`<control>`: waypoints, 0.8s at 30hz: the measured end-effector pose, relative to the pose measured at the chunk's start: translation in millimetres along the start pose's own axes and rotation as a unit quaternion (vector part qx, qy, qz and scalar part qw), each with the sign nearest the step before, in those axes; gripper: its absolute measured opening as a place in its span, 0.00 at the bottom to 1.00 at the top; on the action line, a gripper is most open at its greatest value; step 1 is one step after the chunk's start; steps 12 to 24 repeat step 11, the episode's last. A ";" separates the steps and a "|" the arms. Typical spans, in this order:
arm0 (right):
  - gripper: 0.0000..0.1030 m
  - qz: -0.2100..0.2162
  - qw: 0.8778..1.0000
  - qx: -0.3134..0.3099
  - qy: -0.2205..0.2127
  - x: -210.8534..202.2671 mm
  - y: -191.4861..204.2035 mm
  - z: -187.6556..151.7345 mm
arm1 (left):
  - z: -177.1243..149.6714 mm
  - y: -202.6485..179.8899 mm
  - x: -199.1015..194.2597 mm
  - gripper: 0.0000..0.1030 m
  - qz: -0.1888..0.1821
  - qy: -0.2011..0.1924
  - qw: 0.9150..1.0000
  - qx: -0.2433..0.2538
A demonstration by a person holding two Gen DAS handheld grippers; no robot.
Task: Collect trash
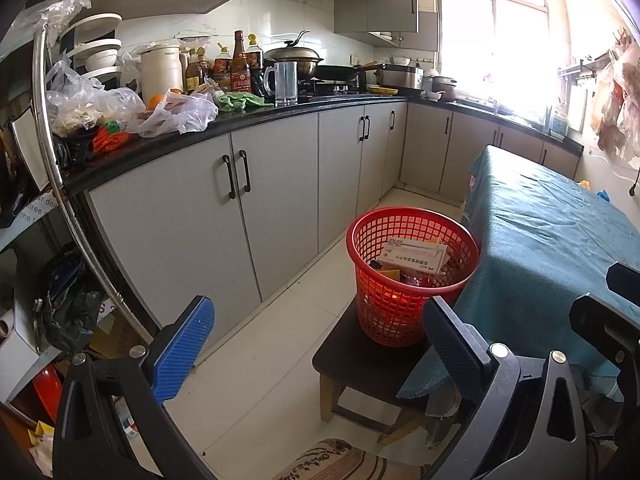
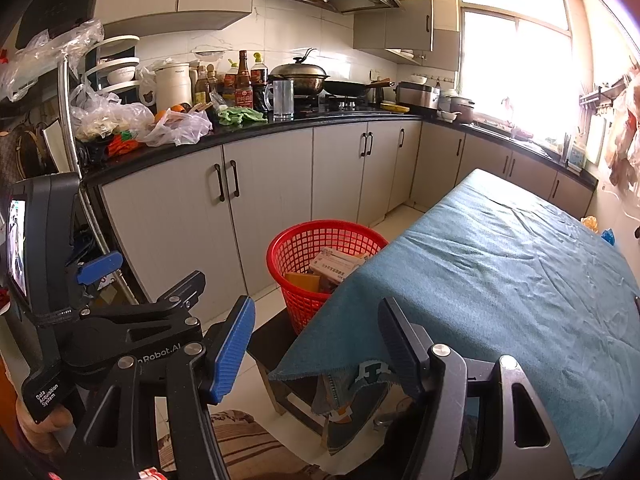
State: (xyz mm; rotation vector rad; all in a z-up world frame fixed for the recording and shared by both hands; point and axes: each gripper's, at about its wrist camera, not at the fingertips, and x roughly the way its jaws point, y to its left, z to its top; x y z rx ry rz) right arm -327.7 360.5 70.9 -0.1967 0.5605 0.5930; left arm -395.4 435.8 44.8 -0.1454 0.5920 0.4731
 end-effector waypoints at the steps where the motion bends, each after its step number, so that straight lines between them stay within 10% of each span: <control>1: 0.67 0.000 1.000 0.001 0.001 0.6 -0.3 -1.3 | -0.2 0.2 -0.3 1.00 0.005 -0.001 1.000 0.000; 24: 0.67 -0.001 1.000 0.002 0.004 1.6 0.9 -2.4 | 0.4 -0.3 -1.9 1.00 0.014 -0.004 1.000 0.009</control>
